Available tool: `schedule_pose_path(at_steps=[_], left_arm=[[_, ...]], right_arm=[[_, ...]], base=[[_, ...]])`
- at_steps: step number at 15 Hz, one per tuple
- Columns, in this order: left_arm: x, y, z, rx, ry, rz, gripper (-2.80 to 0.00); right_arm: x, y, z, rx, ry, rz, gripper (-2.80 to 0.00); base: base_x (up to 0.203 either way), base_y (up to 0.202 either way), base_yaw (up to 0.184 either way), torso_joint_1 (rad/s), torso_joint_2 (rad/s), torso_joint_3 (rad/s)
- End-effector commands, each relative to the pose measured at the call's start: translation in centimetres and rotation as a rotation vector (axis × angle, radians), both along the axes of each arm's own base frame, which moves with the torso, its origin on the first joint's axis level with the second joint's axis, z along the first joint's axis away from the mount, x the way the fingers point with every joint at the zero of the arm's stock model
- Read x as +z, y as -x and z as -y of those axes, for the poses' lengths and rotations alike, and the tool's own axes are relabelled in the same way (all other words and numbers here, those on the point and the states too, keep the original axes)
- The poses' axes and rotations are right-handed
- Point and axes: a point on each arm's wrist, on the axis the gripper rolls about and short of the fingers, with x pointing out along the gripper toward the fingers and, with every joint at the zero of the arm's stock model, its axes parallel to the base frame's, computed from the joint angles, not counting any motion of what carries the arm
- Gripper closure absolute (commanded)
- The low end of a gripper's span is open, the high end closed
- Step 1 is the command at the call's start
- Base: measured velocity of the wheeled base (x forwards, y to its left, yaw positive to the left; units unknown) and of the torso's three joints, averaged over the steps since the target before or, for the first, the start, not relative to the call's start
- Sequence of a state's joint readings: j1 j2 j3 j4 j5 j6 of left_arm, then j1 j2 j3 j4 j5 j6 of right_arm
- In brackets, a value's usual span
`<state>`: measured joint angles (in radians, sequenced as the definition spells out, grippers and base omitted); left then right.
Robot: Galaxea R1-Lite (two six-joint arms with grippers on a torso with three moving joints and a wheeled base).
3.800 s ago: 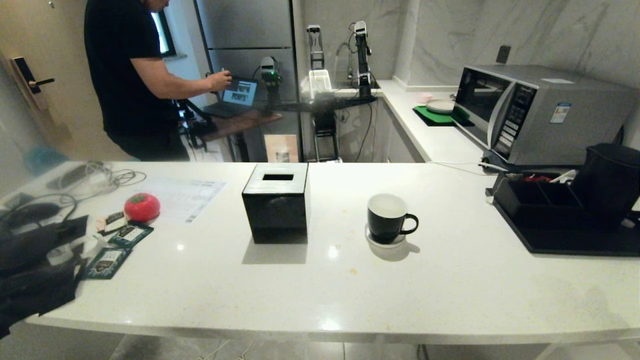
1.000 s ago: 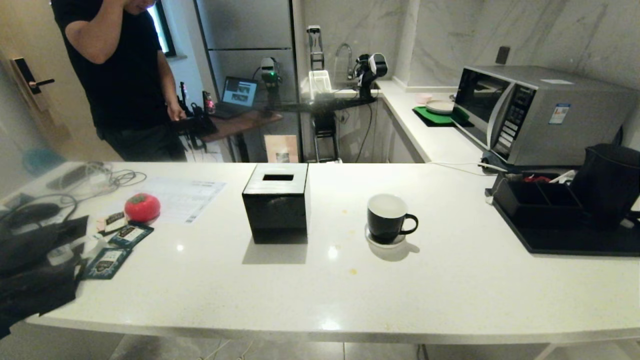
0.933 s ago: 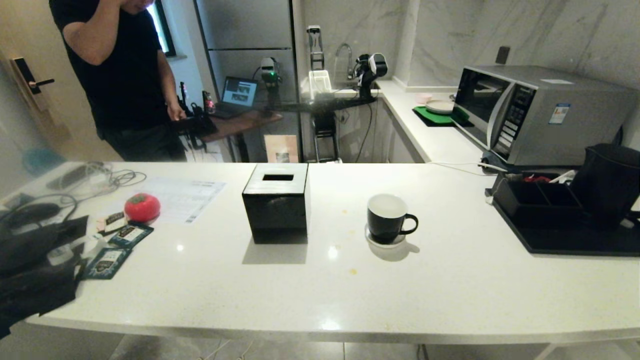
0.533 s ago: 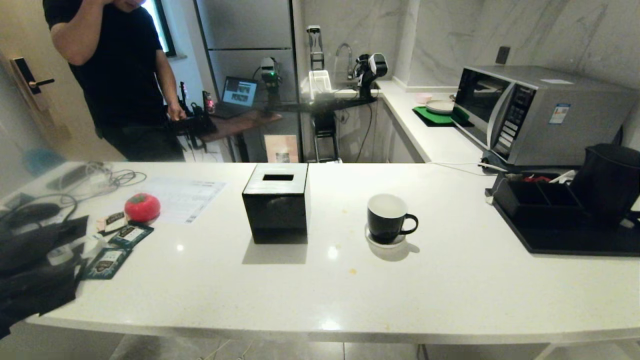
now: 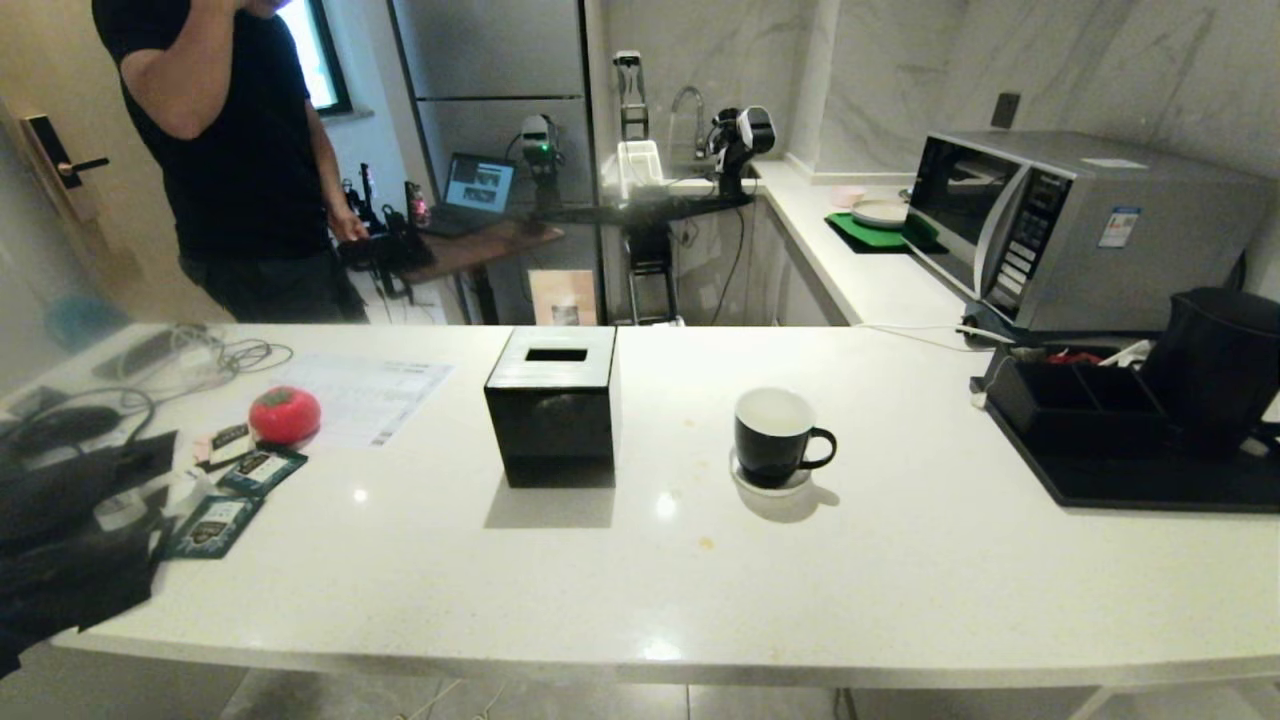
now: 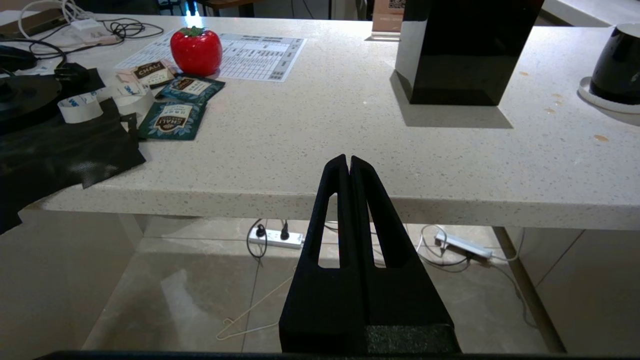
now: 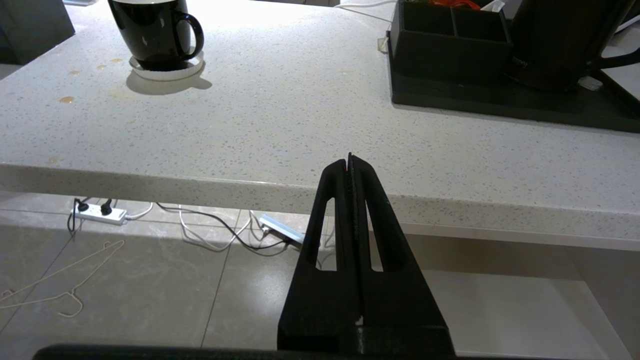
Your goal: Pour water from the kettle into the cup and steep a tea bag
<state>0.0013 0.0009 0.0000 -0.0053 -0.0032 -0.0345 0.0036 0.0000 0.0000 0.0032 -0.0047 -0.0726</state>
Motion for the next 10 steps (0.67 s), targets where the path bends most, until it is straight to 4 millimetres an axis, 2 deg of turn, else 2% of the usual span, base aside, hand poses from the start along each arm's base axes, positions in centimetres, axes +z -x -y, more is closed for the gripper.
schedule_pose_path(at_steps=[1, 10], left_arm=[[0.01, -0.01, 0.00, 0.000, 0.002, 0.000, 0.00], [0.01, -0.01, 0.00, -0.001, 0.001, 0.000, 0.00]], right_arm=[[0.00, -0.01, 0.00, -0.002, -0.001, -0.001, 0.00], [0.00, -0.01, 0.00, 0.001, -0.008, -0.001, 0.00]], base=[[0.000, 0.000, 0.000, 0.000, 0.00, 0.000], [0.000, 0.000, 0.000, 0.000, 0.00, 0.000]])
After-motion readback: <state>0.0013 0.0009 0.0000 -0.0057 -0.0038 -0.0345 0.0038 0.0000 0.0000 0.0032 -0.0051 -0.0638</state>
